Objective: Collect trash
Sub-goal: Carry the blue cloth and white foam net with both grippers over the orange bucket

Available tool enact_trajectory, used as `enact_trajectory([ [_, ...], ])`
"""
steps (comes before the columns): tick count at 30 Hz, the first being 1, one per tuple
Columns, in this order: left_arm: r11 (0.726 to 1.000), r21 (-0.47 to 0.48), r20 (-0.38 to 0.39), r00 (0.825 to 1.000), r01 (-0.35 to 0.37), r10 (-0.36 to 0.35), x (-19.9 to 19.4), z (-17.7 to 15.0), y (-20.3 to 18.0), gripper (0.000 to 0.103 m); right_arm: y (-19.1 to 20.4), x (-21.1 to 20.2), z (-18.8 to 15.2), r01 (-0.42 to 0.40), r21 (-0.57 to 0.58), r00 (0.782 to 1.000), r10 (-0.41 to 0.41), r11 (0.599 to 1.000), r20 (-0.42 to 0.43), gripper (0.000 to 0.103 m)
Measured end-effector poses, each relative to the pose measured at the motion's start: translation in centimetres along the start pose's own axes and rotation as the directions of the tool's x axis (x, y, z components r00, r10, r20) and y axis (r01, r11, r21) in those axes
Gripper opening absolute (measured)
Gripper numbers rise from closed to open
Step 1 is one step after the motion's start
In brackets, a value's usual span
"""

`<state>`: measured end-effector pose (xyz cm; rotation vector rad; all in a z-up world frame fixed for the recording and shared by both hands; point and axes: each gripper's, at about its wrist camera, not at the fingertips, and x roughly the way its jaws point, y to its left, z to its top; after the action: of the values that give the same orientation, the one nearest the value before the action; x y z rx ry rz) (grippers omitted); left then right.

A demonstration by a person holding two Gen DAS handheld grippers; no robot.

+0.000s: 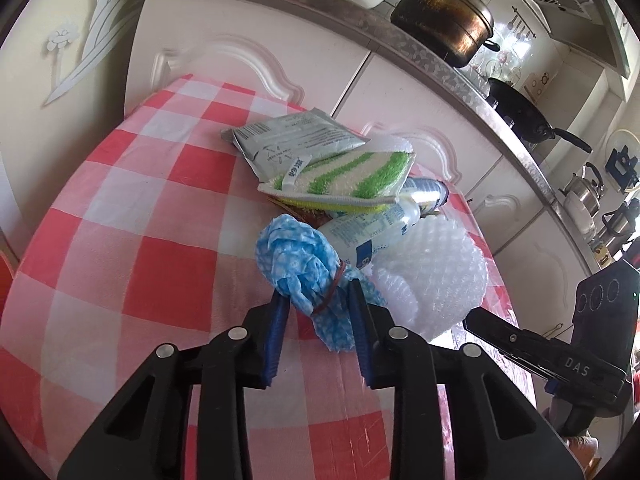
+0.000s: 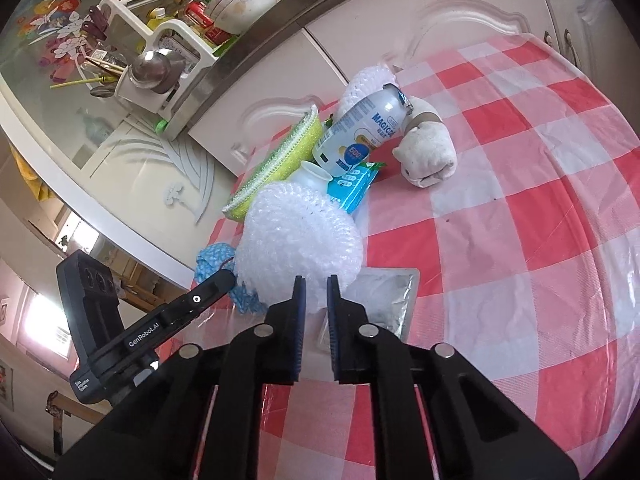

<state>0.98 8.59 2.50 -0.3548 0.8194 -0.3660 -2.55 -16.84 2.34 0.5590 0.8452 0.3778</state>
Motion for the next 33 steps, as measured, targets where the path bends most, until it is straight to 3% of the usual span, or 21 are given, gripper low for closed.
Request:
enact_trajectory([
  [5, 1.0, -0.002, 0.031, 0.999, 0.012, -0.012, -2.4, -0.3, 0.4, 0.03, 2.0, -1.2, -0.6, 0.048, -0.09, 0.999, -0.047, 0.995, 0.016, 0.009],
  [7, 1.0, -0.006, 0.044, 0.999, 0.01, -0.01, -3.4, -0.6, 0.8, 0.03, 2.6, -1.5, -0.6, 0.068, -0.115, 0.997, -0.065, 0.991, 0.028, 0.029],
  [8, 1.0, -0.012, 0.048, 0.999, 0.013, -0.013, -3.8, -0.7, 1.0, 0.03, 2.9, -1.4, -0.4, 0.072, -0.133, 0.997, -0.069, 0.989, 0.023, 0.06],
  [9, 1.0, -0.015, 0.05, 0.999, 0.012, -0.011, -4.1, -0.9, 1.2, 0.03, 3.1, -1.4, -0.4, 0.089, -0.146, 0.996, -0.085, 0.985, 0.032, 0.084],
  [10, 1.0, -0.016, 0.052, 0.999, 0.008, -0.007, -4.5, -1.0, 1.4, 0.03, 3.3, -1.3, -0.3, 0.115, -0.155, 0.993, -0.109, 0.981, 0.049, 0.086],
  [17, 1.0, -0.011, 0.067, 0.998, -0.003, 0.004, -6.6, -2.4, 2.5, 0.03, 1.8, 2.2, 0.0, 0.12, -0.076, 0.992, -0.123, 0.99, -0.038, 0.086],
  [20, 1.0, -0.009, 0.075, 0.997, -0.022, 0.022, -7.5, -3.0, 3.2, 0.03, 1.4, 2.5, -0.4, 0.132, -0.065, 0.991, -0.134, 0.989, -0.025, 0.06],
  [24, 0.999, -0.015, 0.096, 0.995, -0.038, 0.039, -9.0, -3.6, 4.5, 0.03, 1.7, 2.3, -0.7, 0.122, -0.068, 0.992, -0.124, 0.99, -0.021, 0.042],
  [27, 0.999, -0.036, 0.117, 0.992, -0.038, 0.041, -10.3, -3.8, 5.6, 0.03, 2.7, 1.7, -1.0, 0.102, -0.091, 0.995, -0.104, 0.991, -0.012, 0.035],
  [33, 0.996, -0.082, 0.16, 0.986, -0.044, 0.057, -13.1, -4.2, 7.9, 0.03, 7.1, 0.8, -1.4, 0.052, -0.178, 0.999, -0.052, 0.983, 0.005, 0.032],
])
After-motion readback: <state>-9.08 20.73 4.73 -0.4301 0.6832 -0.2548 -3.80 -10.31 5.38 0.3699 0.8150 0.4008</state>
